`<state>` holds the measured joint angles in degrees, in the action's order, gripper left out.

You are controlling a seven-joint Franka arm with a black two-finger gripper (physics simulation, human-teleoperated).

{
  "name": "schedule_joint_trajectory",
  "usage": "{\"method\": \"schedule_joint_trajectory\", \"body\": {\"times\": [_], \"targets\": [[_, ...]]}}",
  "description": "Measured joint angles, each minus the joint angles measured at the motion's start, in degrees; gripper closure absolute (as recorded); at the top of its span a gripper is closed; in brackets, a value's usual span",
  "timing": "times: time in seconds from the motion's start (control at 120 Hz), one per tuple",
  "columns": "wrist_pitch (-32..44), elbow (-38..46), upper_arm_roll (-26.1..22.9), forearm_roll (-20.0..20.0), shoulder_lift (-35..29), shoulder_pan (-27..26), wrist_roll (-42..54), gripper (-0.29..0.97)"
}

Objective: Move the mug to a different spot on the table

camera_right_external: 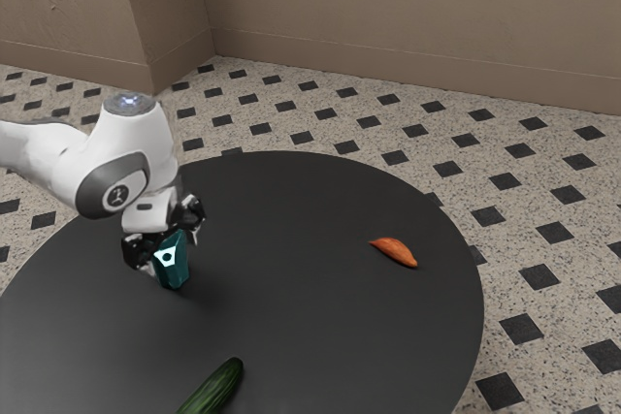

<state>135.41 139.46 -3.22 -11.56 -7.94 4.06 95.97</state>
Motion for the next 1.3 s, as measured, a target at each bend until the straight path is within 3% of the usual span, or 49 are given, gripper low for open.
{"method": "schedule_joint_trajectory", "body": {"times": [0.308,0.625,1.0,1.3], "targets": [[6.9,-0.3,0.1,-2.7,5.2,1.5,16.9,0.0],[10.3,-0.6,0.1,-3.8,10.4,6.3,27.7,0.0],[15.4,-0.5,0.1,-3.5,12.6,5.1,34.6,0.0],[16.3,-0.5,0.2,-3.2,13.9,5.5,32.9,0.0]]}}
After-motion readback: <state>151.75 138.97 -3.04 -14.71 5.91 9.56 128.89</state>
